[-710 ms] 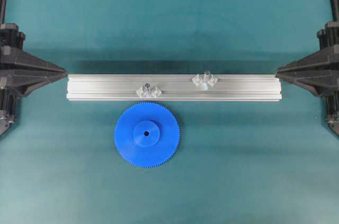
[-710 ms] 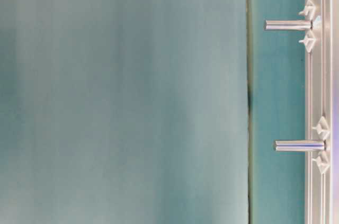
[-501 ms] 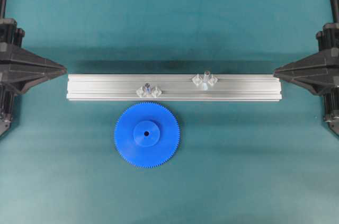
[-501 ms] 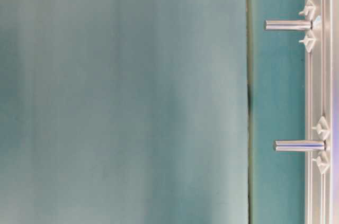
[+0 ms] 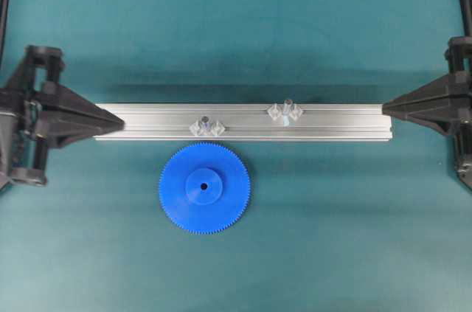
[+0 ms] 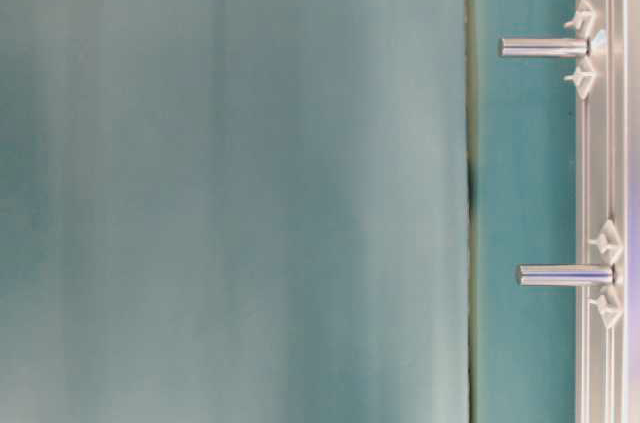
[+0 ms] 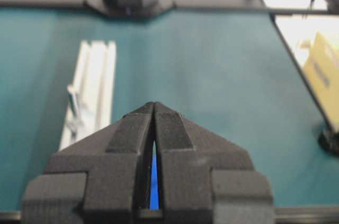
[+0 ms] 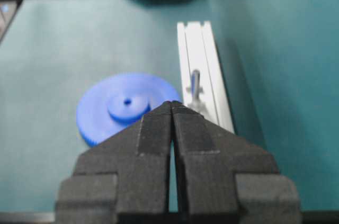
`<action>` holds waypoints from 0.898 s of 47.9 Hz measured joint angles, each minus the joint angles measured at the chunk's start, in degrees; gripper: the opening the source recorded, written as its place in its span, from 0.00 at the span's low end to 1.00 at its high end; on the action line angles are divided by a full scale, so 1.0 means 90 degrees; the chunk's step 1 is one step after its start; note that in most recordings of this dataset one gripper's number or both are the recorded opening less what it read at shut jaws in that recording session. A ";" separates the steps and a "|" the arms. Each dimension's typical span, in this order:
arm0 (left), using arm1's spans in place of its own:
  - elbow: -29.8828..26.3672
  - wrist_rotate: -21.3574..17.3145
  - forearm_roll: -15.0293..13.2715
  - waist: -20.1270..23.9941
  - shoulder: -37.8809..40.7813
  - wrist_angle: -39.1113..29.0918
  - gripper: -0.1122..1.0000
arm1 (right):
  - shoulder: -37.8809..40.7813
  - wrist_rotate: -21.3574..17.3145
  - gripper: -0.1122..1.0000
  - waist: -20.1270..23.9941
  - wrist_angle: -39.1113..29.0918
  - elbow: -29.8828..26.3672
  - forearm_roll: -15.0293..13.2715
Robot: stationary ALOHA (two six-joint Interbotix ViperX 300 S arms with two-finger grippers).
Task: Insert the large gear onto the shaft.
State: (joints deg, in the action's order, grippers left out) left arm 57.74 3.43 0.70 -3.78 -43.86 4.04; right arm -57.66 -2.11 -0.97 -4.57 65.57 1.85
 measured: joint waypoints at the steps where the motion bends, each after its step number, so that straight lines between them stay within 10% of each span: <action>1: -0.0039 0.0010 0.0010 -0.0029 0.0098 -0.0039 0.09 | 0.0020 0.0000 0.12 -0.0010 -0.0029 -0.0010 0.0000; 20: -0.1240 -0.0010 0.0010 -0.0391 0.2217 -0.1768 0.09 | 0.0059 -0.0166 0.12 -0.0010 -0.0332 0.0000 0.0010; 43: -0.1650 0.0674 0.0010 -0.0400 0.3242 -0.1885 0.09 | -0.0078 -0.0176 0.12 -0.0078 -0.0488 0.0117 0.0000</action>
State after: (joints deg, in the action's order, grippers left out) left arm 42.89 9.49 0.79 -7.38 -14.68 -12.92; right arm -58.36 -3.69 -1.67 -8.96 66.62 1.85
